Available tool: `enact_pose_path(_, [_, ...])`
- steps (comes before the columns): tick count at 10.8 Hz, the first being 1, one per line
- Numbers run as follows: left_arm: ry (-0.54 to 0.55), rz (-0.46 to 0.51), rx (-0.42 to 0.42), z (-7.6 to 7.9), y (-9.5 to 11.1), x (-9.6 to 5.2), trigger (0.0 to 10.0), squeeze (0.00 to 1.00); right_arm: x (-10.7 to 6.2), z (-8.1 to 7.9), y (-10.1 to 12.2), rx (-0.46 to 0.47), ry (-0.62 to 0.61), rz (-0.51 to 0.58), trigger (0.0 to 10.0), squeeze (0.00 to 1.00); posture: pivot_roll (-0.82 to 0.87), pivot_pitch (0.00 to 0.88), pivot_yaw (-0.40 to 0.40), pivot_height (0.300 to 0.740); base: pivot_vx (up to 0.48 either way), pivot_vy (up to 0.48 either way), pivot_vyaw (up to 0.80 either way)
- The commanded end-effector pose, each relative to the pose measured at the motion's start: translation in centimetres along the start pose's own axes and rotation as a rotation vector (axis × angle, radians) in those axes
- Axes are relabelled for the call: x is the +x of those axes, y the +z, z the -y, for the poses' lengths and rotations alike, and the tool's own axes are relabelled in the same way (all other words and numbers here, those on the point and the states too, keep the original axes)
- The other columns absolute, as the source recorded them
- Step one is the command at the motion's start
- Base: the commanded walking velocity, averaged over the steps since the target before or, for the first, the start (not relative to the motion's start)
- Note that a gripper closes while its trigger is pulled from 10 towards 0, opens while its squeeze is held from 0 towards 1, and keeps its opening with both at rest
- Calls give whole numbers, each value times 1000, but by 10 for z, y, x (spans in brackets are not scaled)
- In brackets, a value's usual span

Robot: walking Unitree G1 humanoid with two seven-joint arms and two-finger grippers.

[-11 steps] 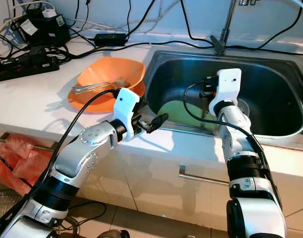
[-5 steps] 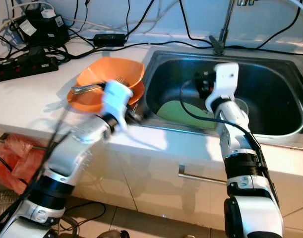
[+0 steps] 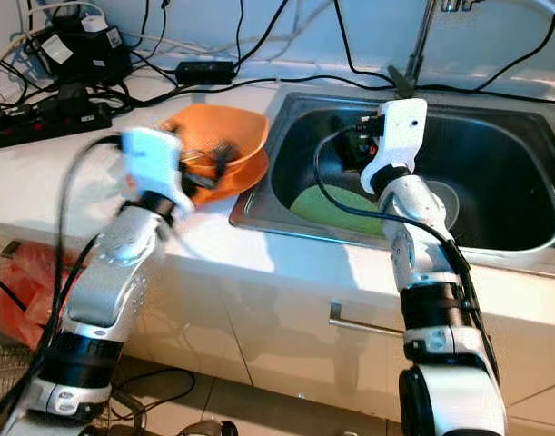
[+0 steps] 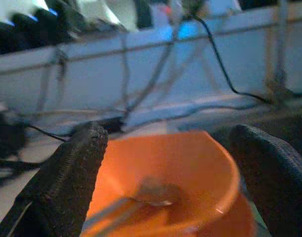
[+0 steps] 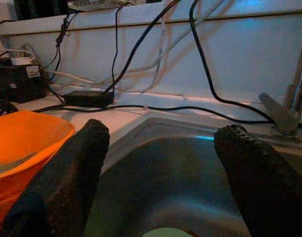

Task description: Kitchen organization

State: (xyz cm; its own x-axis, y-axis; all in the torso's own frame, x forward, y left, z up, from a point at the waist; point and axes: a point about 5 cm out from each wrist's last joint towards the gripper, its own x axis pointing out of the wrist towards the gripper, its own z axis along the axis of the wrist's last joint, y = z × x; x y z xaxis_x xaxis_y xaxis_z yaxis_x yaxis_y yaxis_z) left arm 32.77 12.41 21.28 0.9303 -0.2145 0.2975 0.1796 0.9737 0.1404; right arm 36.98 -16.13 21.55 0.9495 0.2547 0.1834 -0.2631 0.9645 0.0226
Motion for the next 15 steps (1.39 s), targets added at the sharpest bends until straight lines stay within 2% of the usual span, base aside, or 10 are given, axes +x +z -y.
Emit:
enact_pose_path(1, [74, 56, 14, -9, 6, -4, 10000, 1000, -1, -3, 4, 15, 26, 5, 10000, 1000, 12, 33, 53, 740, 0, 0, 0])
enact_pose_path(3, [213, 109, 6, -24, 9, -9, 10000, 1000, -7, -11, 8, 25, 127, 0, 10000, 1000, 15, 33, 49, 740, 0, 0, 0])
enact_pose_path(5, [266, 73, -58, -29, 1, -12, 10000, 1000, -19, -26, 16, 60, 320, 13, 10000, 1000, 14, 33, 47, 740, 0, 0, 0])
enact_pose_path(6, [286, 8, -142, -27, -11, -14, 10000, 533, -27, -31, 20, 49, 425, -4, 10000, 851, 9, 32, 51, 740, 0, 0, 0])
enact_pose_path(7, [281, -2, -166, -25, -14, -14, 10000, 0, -31, -35, 21, 45, 488, -24, 10000, 820, 8, 31, 52, 740, 0, 0, 0])
enact_pose_path(9, [264, -26, -272, -19, -16, -12, 10000, 0, -50, -47, 12, 16, 653, -116, 10000, 333, 7, 30, 53, 740, 0, 0, 0])
enact_pose_path(10, [252, -38, -323, -16, -18, -11, 10000, 0, -55, -48, 10, 7, 681, -140, 10000, 271, 8, 29, 53, 740, 0, 0, 0])
enact_pose_path(11, [246, -43, -341, -15, -18, -11, 10000, 0, -55, -47, 10, 1, 672, -144, 10000, 267, 7, 29, 54, 740, 0, 0, 0])
enact_pose_path(14, [254, -63, -476, -9, -16, -10, 10000, 0, -55, -47, 12, -12, 668, -152, 10000, 275, 7, 30, 54, 740, 0, 0, 0])
enact_pose_path(15, [242, -59, -489, -7, -15, -10, 10000, 0, -55, -47, 12, -12, 666, -152, 10000, 275, 6, 31, 54, 740, 0, 0, 0])
